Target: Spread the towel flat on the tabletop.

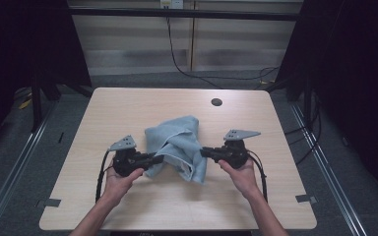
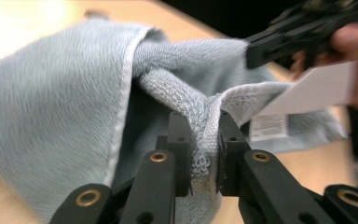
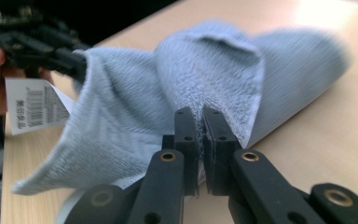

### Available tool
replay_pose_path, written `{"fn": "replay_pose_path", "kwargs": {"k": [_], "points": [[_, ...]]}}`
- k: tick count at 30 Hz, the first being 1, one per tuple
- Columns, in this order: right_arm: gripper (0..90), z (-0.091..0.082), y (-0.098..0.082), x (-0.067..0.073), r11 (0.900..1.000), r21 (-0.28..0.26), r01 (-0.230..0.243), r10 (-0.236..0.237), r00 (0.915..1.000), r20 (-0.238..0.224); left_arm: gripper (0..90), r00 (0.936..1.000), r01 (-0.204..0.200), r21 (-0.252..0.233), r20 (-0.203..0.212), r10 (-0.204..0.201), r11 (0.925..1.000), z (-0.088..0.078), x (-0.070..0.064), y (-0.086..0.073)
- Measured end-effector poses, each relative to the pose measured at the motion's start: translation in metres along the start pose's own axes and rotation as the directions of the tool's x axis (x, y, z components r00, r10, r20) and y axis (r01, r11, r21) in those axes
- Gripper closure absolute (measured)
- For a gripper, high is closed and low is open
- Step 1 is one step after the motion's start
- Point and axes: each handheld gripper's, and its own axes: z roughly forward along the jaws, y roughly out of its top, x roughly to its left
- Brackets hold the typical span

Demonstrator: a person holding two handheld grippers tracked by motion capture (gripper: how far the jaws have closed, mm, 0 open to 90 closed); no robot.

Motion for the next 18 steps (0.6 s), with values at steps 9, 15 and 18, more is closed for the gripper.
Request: {"fn": "replay_pose_path", "kwargs": {"k": [9, 15, 18], "points": [[86.0, -0.037, 0.053, -0.001, 0.991, -0.127, 0.051, -0.043, 0.997, 0.064, 79.7, 0.999, -0.013, -0.145, 0.041, 0.019, 0.9894, -0.029, -0.008, 0.039], [86.3, -0.061, 0.086, 0.0, 0.972, -0.219, 0.082, -0.058, 0.9916, 0.116, 79.7, 0.9986, -0.018, -0.24, 0.044, 0.03, 0.9705, -0.055, -0.011, 0.064], [86.4, -0.072, 0.096, -0.001, 0.959, -0.265, 0.097, -0.06, 0.9873, 0.147, 79.7, 0.9994, -0.017, -0.291, 0.025, 0.026, 0.9566, -0.07, -0.009, 0.072]]}}
